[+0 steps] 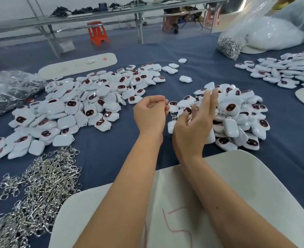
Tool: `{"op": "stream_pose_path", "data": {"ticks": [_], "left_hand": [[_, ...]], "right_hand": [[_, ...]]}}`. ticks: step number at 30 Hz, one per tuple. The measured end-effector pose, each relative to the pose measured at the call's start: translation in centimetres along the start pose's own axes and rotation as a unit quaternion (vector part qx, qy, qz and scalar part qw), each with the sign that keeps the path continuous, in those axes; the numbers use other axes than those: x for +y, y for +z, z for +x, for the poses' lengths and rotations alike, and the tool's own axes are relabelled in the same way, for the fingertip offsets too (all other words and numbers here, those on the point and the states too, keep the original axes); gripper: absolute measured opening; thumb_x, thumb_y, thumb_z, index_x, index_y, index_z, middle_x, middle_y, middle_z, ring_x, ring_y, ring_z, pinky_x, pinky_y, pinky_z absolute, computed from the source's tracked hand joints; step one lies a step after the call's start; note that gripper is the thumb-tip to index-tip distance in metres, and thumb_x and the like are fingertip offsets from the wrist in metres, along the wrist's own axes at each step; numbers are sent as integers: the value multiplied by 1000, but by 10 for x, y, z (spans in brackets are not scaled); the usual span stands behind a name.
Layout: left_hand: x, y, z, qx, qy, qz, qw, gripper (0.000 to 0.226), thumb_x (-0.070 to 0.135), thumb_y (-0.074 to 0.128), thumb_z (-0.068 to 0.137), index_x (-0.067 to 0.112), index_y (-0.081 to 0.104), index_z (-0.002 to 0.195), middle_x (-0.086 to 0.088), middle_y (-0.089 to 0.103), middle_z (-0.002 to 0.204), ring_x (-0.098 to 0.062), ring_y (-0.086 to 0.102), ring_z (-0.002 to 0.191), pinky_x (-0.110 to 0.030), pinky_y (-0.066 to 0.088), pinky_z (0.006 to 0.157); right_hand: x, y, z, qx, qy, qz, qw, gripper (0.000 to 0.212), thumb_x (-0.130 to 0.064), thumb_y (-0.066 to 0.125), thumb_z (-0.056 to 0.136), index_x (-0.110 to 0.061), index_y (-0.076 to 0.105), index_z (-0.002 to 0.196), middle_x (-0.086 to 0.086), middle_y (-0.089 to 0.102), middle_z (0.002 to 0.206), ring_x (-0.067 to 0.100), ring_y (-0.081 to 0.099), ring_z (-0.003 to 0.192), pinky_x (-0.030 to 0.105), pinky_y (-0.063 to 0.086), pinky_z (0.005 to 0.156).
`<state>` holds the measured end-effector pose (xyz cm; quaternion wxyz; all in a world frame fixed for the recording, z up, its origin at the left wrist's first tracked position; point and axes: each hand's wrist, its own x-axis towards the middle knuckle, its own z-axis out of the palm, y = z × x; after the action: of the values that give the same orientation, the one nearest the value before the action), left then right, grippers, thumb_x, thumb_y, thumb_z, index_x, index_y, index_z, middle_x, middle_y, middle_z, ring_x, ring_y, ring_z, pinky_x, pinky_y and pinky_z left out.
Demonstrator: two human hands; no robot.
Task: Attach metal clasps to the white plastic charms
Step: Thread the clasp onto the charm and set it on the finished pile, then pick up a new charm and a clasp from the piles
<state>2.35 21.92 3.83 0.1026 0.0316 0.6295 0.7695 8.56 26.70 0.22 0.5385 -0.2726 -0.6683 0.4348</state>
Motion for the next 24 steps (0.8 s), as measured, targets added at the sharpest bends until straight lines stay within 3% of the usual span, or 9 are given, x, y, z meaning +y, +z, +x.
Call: {"op": "stream_pose_path", "data": {"ticks": [2, 4, 8, 10, 12, 16, 19, 21, 24], "left_hand": [[-6, -11, -1, 6, -2, 23, 1000, 22, -8, 60, 87, 10, 73, 87, -1, 77, 77, -12, 69, 66, -24, 57, 64], [-12, -27, -2, 11, -4, 57, 998, 22, -6, 61, 87, 13, 74, 87, -2, 77, 79, -11, 69, 65, -30, 60, 70], [-12, -80, 4, 50, 11, 148, 988, 24, -2, 61, 85, 19, 74, 83, 3, 76, 75, -10, 69, 66, -35, 60, 76], [-5, -110, 5, 80, 42, 210, 974, 24, 2, 61, 83, 22, 74, 81, 5, 76, 76, -14, 71, 75, -38, 60, 82], [5, -139, 6, 93, 84, 313, 941, 19, 6, 63, 82, 22, 74, 83, 5, 75, 81, -18, 71, 85, -40, 57, 87], [23, -191, 3, 80, 136, 558, 815, 25, 9, 62, 82, 20, 73, 101, -5, 72, 104, -29, 64, 104, -38, 53, 84], [32, -225, 4, 97, 89, 674, 727, 33, 18, 63, 86, 23, 68, 118, -13, 64, 119, -37, 57, 115, -37, 45, 80], [34, -242, 3, 76, 51, 686, 722, 31, 24, 65, 89, 24, 68, 119, -15, 64, 121, -39, 58, 115, -38, 47, 85], [37, -252, 1, 63, 64, 663, 743, 21, 21, 72, 86, 23, 73, 106, -11, 70, 111, -34, 63, 106, -35, 48, 78]], "right_hand": [[0, 3, -6, -40, -36, -22, 998, 61, 13, 49, 90, 2, 46, 150, 13, 21, 172, 23, 25, 158, 43, 45, 115], [-1, 6, -13, -79, -75, -39, 993, 53, 12, 52, 89, 0, 58, 139, 14, 38, 164, 17, 39, 149, 36, 52, 105], [-10, 14, -24, -211, -143, -95, 962, 32, 5, 59, 90, -3, 70, 119, 9, 72, 119, 25, 66, 112, 43, 54, 94], [-19, 26, -34, -314, -162, -137, 926, 27, -2, 61, 92, -6, 70, 118, 8, 72, 114, 29, 63, 110, 42, 49, 96], [-29, 46, -48, -428, -197, -222, 854, 32, -13, 59, 96, -12, 65, 128, 8, 65, 125, 29, 51, 119, 39, 45, 96], [-50, 89, -67, -501, -267, -347, 746, 66, -13, 65, 90, -21, 42, 152, 14, 29, 162, 34, 27, 146, 44, 46, 102], [-60, 115, -80, -504, -279, -382, 722, 67, -12, 61, 92, -23, 37, 154, 14, 37, 155, 38, 35, 142, 46, 41, 100], [-68, 128, -93, -505, -275, -385, 722, 58, -15, 63, 93, -22, 46, 148, 13, 42, 145, 39, 41, 133, 46, 41, 101], [-74, 136, -113, -496, -286, -353, 740, 43, -17, 63, 93, -24, 60, 135, 11, 40, 142, 37, 40, 127, 43, 44, 97]]}}
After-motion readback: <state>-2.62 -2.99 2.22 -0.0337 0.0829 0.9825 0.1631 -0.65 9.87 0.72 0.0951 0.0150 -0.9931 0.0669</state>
